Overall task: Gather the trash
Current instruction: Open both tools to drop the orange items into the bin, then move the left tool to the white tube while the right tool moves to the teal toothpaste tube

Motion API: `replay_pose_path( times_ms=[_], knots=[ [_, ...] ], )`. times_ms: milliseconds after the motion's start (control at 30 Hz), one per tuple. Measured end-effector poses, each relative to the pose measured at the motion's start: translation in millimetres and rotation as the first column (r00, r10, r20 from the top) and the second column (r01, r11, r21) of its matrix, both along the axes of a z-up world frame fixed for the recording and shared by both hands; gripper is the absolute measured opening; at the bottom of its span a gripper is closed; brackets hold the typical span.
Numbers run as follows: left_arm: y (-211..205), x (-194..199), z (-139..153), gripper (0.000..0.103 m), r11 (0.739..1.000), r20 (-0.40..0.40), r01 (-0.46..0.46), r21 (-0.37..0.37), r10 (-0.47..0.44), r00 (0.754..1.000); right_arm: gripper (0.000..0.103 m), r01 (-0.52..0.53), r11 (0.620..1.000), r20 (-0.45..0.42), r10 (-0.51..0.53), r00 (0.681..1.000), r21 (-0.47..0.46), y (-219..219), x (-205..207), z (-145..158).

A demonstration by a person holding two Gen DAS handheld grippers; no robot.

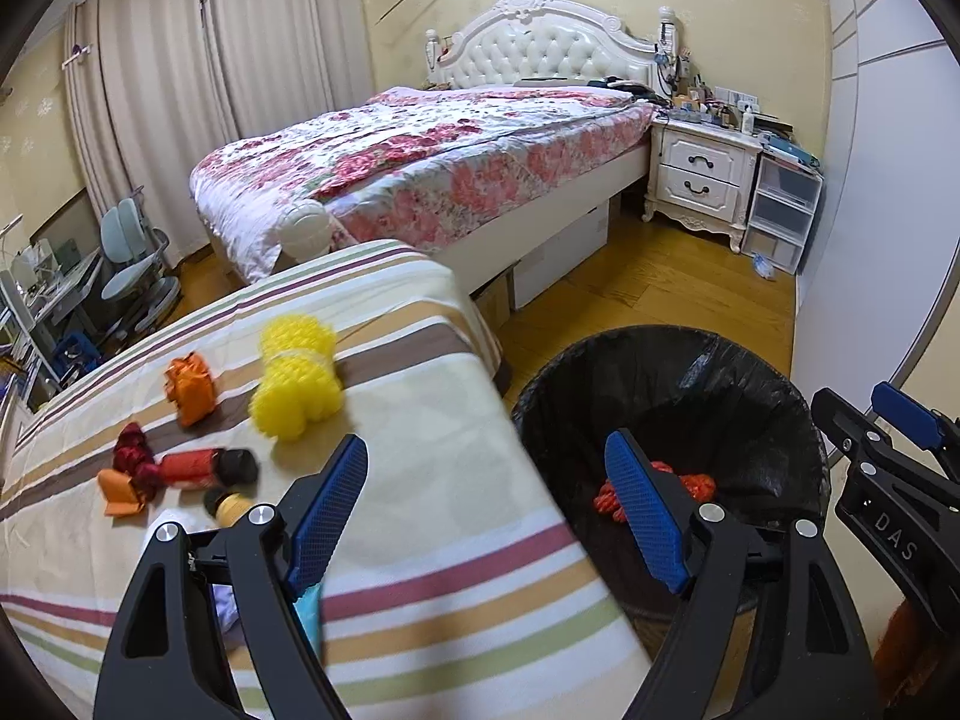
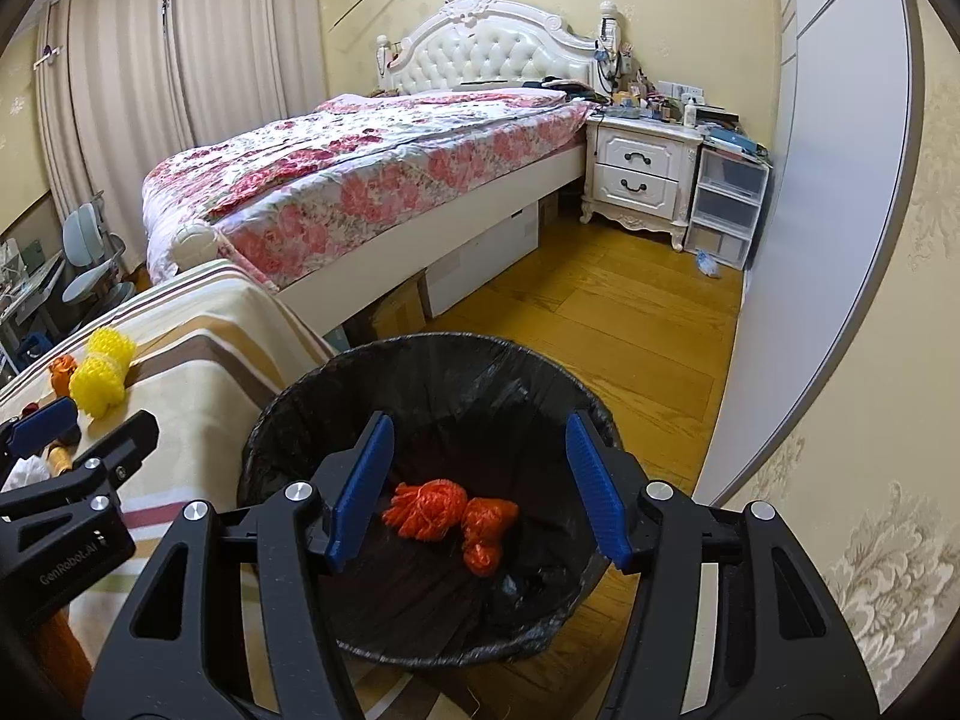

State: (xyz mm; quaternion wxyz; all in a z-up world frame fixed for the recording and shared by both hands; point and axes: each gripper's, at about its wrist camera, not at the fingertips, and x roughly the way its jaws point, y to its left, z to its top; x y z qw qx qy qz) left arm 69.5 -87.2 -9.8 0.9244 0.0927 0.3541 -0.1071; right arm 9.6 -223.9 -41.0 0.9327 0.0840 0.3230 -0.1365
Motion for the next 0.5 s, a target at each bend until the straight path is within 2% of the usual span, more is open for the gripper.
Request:
replay_pose_path(
  times_ms=[267,500],
  knots=[
    [48.9,-31.3,3.2,0.079,0.998,0.01,-0.064,0.02,0.064,0.998,0.059,-0.053,0.998,-0.009,0.053,0.999,0.022,36.0,-25.8,1.0],
    [103.4,-53.9,5.5,0.079,0.986,0.014,-0.162,0.034,0.161,0.987,0.059,-0.128,0.991,-0.003,0.128,0.992,0.034,74.1,-41.0,2.0]
  ],
)
